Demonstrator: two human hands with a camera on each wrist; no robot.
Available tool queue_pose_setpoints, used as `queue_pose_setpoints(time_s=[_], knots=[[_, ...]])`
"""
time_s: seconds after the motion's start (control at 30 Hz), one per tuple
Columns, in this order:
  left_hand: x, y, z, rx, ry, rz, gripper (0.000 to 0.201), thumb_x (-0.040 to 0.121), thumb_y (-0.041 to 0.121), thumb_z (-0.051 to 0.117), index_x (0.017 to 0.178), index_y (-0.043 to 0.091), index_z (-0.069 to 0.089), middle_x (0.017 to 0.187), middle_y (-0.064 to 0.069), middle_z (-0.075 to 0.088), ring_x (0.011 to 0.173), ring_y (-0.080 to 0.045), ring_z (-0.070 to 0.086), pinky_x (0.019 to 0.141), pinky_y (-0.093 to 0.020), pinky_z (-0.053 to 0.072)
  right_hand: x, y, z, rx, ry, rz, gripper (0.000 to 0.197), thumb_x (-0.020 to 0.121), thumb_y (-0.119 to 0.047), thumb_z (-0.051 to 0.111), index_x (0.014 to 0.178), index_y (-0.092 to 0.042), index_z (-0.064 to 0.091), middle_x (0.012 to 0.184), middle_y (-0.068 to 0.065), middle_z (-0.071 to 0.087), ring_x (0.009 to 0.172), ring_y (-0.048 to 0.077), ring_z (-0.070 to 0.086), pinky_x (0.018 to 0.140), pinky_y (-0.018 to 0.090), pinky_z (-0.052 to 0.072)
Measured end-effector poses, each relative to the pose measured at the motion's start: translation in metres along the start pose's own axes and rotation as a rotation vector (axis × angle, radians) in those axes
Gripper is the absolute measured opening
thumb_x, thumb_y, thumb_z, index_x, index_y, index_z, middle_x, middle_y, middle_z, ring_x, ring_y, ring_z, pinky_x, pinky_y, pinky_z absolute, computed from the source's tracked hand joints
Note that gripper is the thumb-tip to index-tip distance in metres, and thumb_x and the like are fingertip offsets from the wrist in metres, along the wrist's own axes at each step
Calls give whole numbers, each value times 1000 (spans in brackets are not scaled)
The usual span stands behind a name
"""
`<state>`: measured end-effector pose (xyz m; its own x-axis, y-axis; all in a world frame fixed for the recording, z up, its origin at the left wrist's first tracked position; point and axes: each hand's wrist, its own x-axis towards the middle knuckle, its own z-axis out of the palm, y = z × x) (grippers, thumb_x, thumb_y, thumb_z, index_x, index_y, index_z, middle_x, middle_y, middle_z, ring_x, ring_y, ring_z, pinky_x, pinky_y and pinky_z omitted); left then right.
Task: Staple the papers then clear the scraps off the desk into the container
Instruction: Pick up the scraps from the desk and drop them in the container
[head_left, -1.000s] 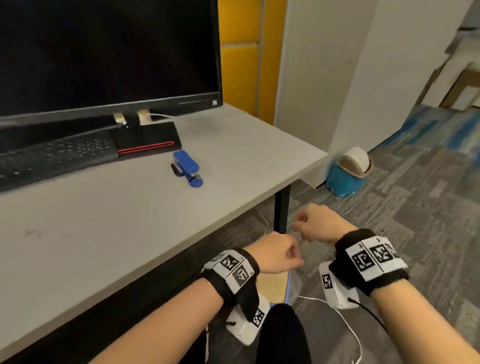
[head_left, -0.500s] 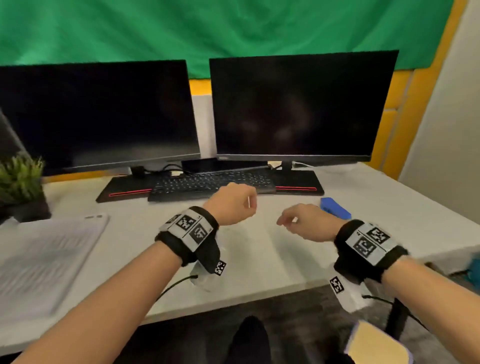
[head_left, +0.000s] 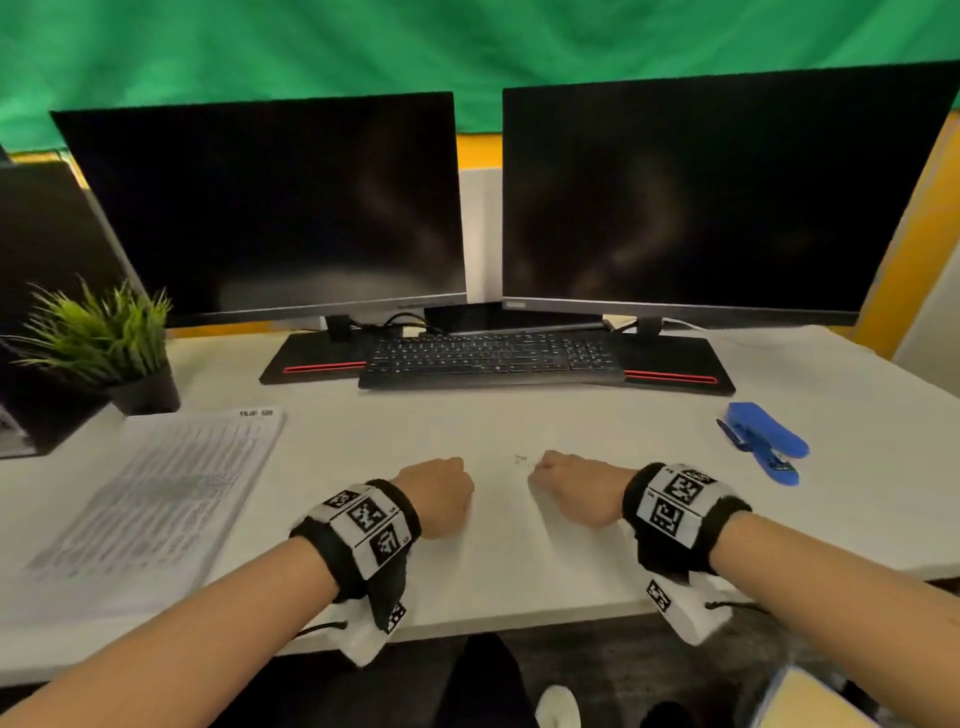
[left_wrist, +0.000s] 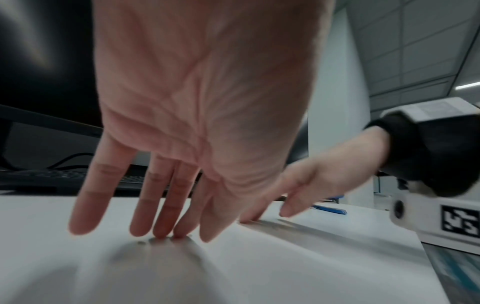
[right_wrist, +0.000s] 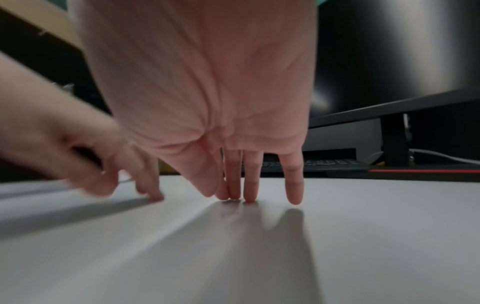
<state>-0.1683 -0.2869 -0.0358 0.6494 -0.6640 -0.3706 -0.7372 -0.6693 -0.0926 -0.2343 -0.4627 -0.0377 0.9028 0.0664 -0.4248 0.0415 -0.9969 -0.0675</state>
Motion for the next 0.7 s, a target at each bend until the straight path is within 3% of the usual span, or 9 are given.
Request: queue_pose_setpoints(time_s=[0.17, 0.27, 0.37, 0.47, 0.53, 0.63, 0.7], knots=[[10, 26, -1, 49, -76, -34, 37, 97, 12, 36, 130, -1, 45, 138, -15, 31, 121, -33, 42, 95, -40, 42, 3, 25, -18, 97, 137, 96, 43, 90, -1, 33, 128, -5, 51, 125, 11, 43, 121, 31, 46, 101, 36, 38], [19, 39, -8, -4, -51, -40, 38, 94, 11, 40, 131, -1, 41, 139, -14, 29, 124, -33, 39, 97, -41, 40, -9, 30, -10, -33, 65, 222, 38, 92, -7, 33, 126, -1, 49, 130, 13, 40, 112, 31, 49, 86, 32, 40], [37, 42, -17, -61, -28, -4, 37, 94, 12, 39, 130, 3, 42, 138, -15, 28, 125, -35, 38, 101, -45, 39, -12, 19, 5, -18, 42, 163, 36, 91, -7, 35, 122, -4, 52, 127, 11, 39, 107, 30, 47, 82, 34, 40], [50, 38, -27, -115, -16, 20, 38, 96, 16, 36, 131, 8, 49, 135, -17, 35, 122, -36, 45, 104, -43, 41, -4, 16, 7, 102, 107, 71, 34, 91, -17, 37, 120, -15, 55, 116, 7, 40, 114, 32, 45, 94, 39, 42], [55, 29, -34, -197, 77, 21, 37, 96, 16, 42, 128, 13, 57, 134, -13, 45, 121, -33, 51, 102, -38, 41, 6, 23, 1, 181, 191, 88, 31, 90, -24, 46, 118, -16, 57, 111, 6, 41, 114, 31, 48, 97, 39, 42], [57, 14, -36, -340, 228, -22, 31, 89, 10, 51, 114, 19, 68, 125, -6, 60, 113, -26, 58, 98, -35, 47, 19, 27, -6, 169, 169, 98, 32, 83, -36, 59, 106, -15, 55, 118, 7, 46, 110, 29, 50, 88, 35, 42], [56, 8, -33, -391, 308, -56, 28, 86, 8, 52, 100, 21, 72, 115, -3, 66, 105, -25, 62, 92, -34, 51, 25, 24, -8, 115, 137, 101, 36, 77, -46, 60, 99, -20, 49, 118, 3, 47, 109, 27, 48, 85, 38, 43]])
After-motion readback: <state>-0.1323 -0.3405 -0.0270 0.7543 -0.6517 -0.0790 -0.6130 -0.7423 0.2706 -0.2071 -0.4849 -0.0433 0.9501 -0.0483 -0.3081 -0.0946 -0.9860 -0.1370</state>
